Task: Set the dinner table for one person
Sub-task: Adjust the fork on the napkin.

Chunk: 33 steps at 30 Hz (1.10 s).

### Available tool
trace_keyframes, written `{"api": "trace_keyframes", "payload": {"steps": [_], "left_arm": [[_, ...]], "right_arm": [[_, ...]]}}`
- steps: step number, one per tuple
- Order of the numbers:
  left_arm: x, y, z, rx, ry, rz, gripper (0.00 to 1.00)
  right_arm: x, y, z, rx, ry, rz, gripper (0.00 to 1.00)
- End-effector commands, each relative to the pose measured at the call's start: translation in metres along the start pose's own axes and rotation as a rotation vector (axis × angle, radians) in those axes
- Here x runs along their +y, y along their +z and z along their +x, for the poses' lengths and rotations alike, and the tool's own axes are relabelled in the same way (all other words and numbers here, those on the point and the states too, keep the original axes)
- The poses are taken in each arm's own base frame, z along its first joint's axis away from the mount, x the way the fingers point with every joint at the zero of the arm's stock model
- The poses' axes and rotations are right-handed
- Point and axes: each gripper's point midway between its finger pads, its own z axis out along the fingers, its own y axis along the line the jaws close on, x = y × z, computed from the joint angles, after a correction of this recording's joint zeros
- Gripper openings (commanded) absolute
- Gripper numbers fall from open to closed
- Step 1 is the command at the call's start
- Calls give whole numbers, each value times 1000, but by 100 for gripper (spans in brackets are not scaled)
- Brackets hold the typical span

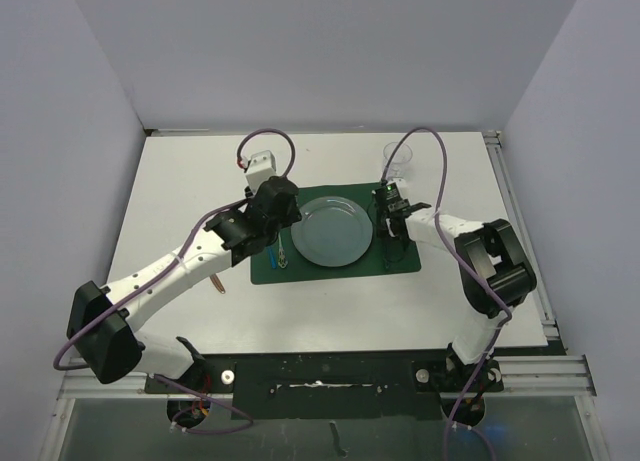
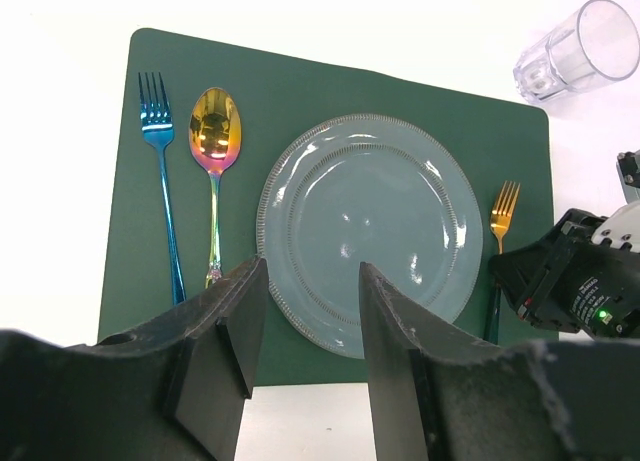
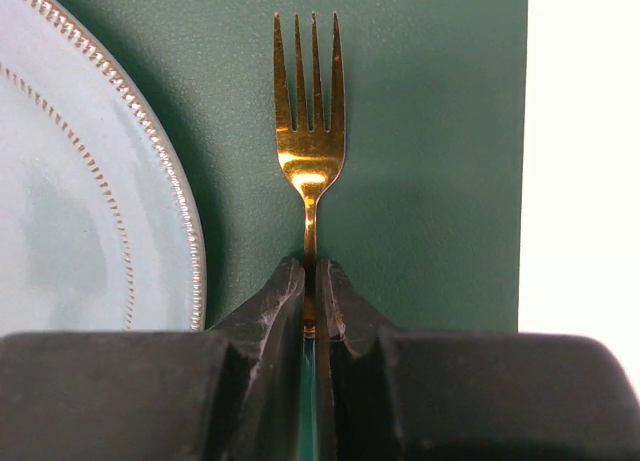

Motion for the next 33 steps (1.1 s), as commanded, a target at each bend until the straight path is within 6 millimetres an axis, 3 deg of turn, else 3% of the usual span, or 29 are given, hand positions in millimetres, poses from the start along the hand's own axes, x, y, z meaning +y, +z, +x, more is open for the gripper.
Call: {"api": "trace_keyframes", "payload": {"steps": [1, 14, 30, 33], "left_arm": [[-4, -5, -15, -34, -38, 31, 40], [4, -1, -13, -23, -41, 18, 40], [13, -3, -18, -32, -52, 9, 40], [13, -3, -18, -32, -52, 11, 40]], "right_arm": [[14, -4, -28, -70, -19, -42, 0], [23, -5, -46, -97, -42, -57, 0], [30, 14, -33, -43, -65, -51, 0], [29, 13, -33, -42, -68, -44, 8]]}}
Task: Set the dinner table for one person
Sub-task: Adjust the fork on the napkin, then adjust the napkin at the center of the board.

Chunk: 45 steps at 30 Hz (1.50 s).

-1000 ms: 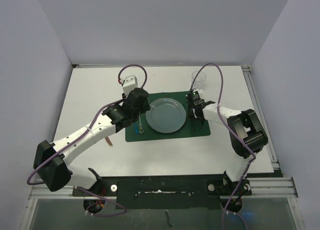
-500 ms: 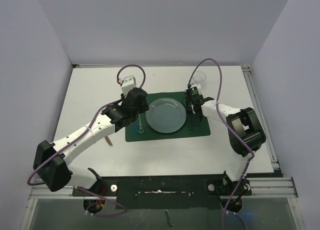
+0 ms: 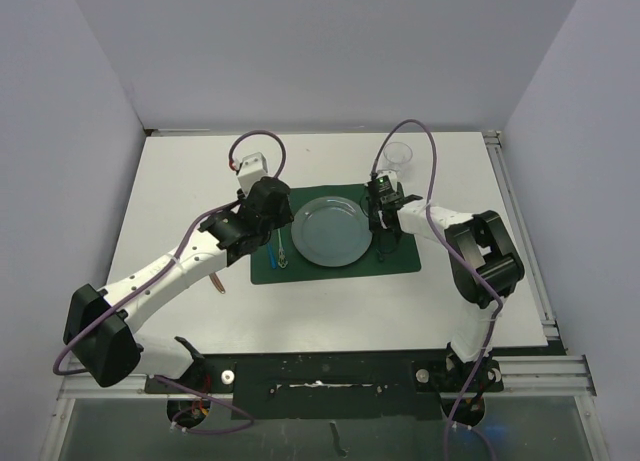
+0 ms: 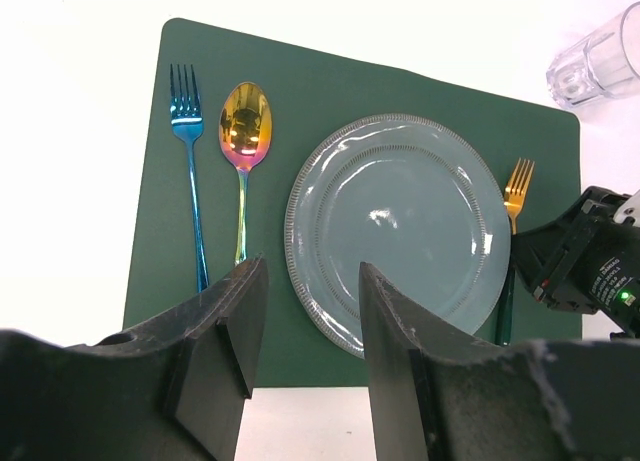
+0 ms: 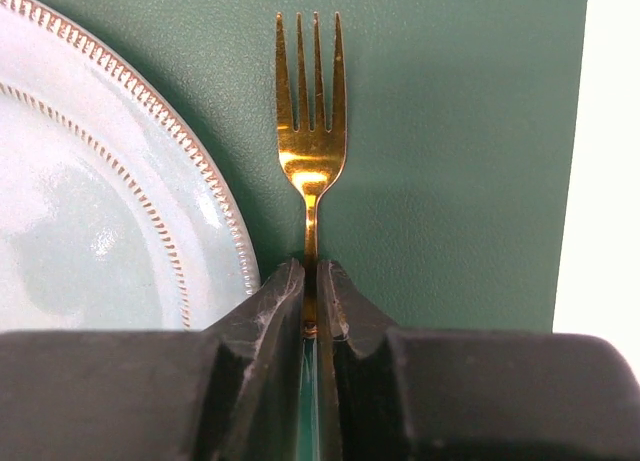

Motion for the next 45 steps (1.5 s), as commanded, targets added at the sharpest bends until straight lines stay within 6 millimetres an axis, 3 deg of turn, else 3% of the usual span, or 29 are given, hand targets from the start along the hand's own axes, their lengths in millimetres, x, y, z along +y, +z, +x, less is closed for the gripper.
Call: {"api": "trace_keyframes", "payload": {"steps": [1, 7, 15, 21, 31, 45], "left_arm": [[-8, -10, -19, -45, -38, 48, 40], [-10, -7, -16, -37, -36, 53, 40], [-11, -5, -13, -29, -39, 56, 40], [-12, -4, -11, -24, -42, 62, 40], [-12, -5, -10, -21, -44, 68, 40], [-11, 0, -9, -16, -32, 57, 40]], "right_arm": [[6, 0, -13, -29, -11, -6, 13], [3, -9, -17, -47, -10, 1, 25], [-9, -31, -31, -111, 18, 41, 27], [-37, -43, -37, -157, 70, 158, 27], [-68, -24, -12, -63, 96, 313, 26], [-65, -9, 13, 6, 88, 283, 26]]}}
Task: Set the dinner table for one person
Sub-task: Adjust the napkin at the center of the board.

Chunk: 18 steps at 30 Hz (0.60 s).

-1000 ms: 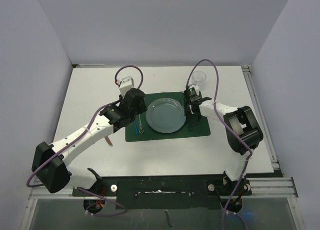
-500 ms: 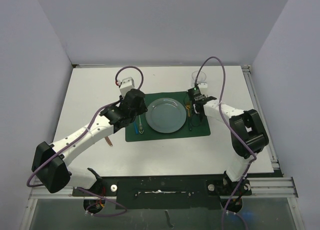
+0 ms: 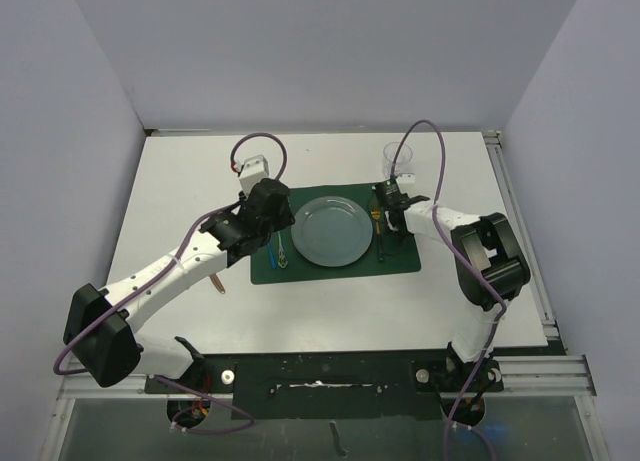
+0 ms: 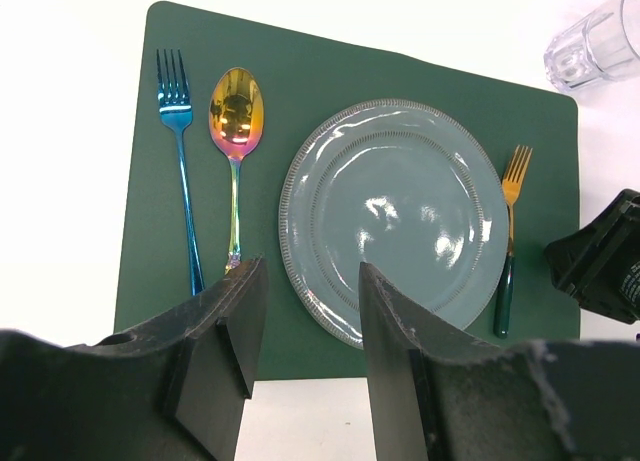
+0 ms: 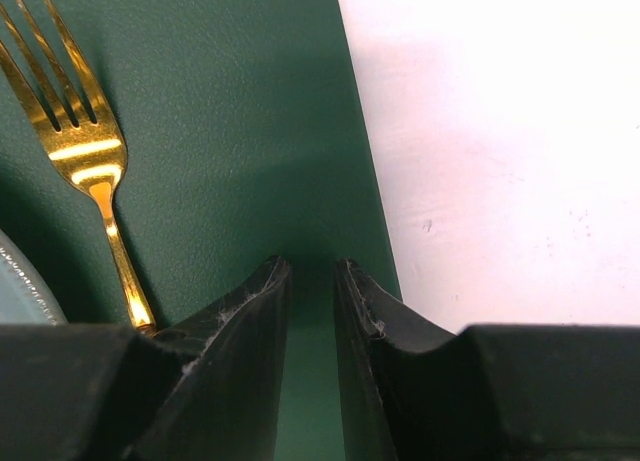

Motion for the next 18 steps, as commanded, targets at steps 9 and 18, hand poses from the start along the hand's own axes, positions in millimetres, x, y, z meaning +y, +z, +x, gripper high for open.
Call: {"api": "trace_keyframes", "payload": {"steps": [9, 18], "left_arm": [[-8, -1, -21, -50, -35, 37, 40], [-5, -1, -23, -56, -43, 34, 40]], "right_arm": [[-1, -2, 27, 44, 36, -27, 25], [2, -8, 55, 84, 32, -36, 25]]}}
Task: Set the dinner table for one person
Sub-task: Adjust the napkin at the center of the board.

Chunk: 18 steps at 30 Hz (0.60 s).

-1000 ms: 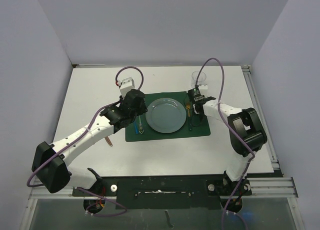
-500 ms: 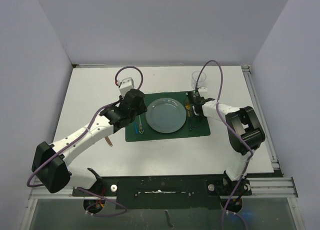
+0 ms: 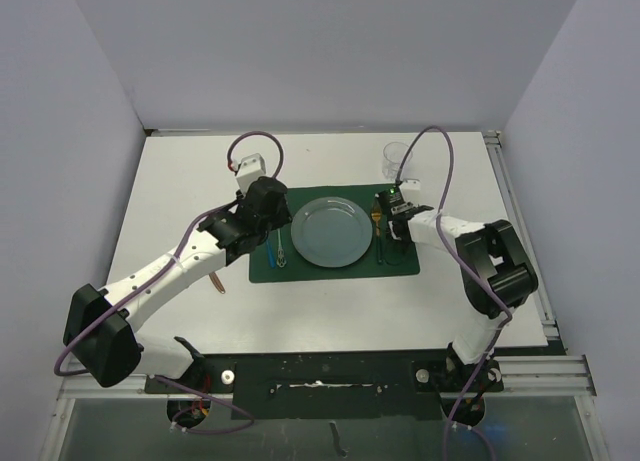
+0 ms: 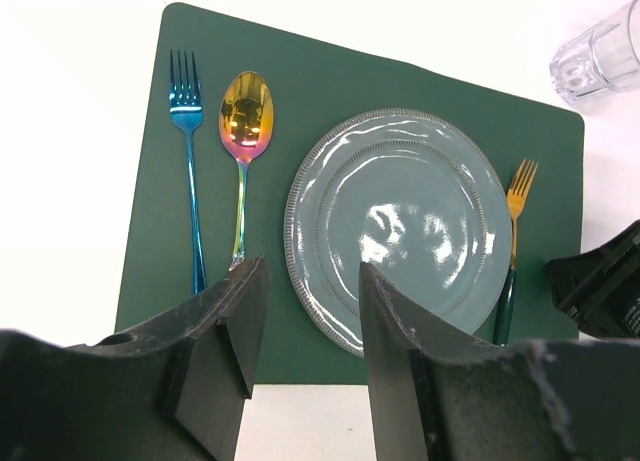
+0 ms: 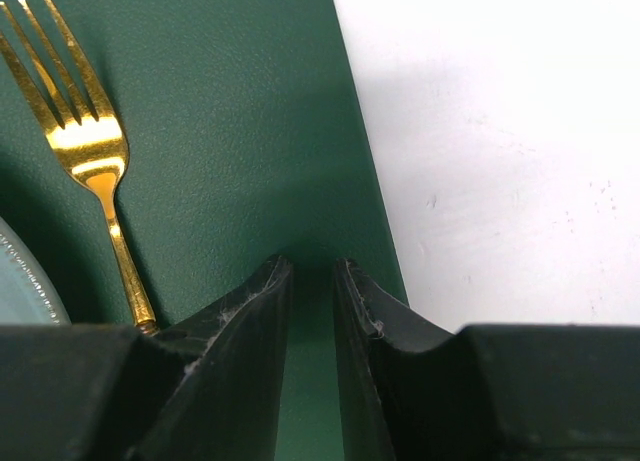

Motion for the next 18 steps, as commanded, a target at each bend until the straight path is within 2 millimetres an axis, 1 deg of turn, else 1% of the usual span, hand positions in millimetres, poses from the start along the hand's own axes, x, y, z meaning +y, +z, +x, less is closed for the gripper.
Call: {"api": "trace_keyframes", "payload": {"steps": [1, 5, 10, 15, 18], "left_arm": [[-9, -4, -20, -53, -34, 46, 40], [-9, -4, -19, -53, -37, 47, 40], [-8, -5, -19, -52, -37, 47, 40], [-6, -5, -18, -52, -35, 41, 40], [-1, -5, -19, -55, -34, 19, 40]], "right_arm": [[-2, -9, 45, 122, -51, -7, 25], [1, -12, 51, 127, -65, -3, 25], [1, -11, 47, 124, -79, 19, 25], [0, -14, 35, 101, -83, 39, 25], [1, -22, 21, 75, -76, 29, 26]]}}
